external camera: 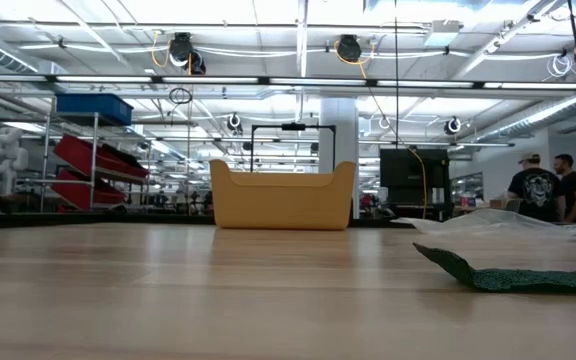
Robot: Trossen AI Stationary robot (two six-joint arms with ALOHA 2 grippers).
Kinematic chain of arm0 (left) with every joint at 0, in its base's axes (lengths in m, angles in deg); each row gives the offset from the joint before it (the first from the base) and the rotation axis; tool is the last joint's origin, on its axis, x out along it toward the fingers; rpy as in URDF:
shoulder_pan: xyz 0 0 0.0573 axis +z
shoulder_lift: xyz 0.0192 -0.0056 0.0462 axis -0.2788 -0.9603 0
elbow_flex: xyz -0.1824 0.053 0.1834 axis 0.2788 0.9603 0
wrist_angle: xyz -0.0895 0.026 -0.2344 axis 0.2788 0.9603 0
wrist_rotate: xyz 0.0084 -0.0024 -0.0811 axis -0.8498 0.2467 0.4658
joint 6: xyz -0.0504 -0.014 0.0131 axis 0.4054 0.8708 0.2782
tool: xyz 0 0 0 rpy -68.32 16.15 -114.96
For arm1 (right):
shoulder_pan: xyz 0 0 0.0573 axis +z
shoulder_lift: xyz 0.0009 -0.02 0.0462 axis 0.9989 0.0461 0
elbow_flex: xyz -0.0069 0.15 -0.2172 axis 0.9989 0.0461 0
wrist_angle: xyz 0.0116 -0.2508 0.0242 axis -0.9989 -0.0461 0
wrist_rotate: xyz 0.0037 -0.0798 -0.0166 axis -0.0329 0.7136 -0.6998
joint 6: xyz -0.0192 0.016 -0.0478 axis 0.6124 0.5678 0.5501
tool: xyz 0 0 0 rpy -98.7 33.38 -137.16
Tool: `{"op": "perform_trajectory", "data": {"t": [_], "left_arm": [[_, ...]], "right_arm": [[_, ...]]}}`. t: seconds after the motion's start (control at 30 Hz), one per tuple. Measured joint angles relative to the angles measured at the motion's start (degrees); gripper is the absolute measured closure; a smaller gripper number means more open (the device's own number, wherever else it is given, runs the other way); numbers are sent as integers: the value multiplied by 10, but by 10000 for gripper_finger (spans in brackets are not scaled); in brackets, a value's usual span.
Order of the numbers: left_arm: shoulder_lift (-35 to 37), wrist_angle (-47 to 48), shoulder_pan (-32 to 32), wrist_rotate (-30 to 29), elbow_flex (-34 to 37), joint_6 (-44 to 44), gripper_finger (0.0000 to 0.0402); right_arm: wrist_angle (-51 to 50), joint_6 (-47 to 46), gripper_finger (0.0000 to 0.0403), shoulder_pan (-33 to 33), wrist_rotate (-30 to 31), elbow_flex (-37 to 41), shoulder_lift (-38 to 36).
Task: Roll bandage
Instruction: Roll the red bandage
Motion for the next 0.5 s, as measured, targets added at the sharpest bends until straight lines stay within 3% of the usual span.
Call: {"op": "perform_trajectory", "data": {"t": [0.27, 0.5], "left_arm": [[0, 1, 2, 0, 0, 0, 336], [-1, 1, 4, 0, 0, 3, 336]], "right_arm": [[27, 36, 206, 1, -70, 0, 0], [46, 106, 206, 3, -72, 0, 10]]}}
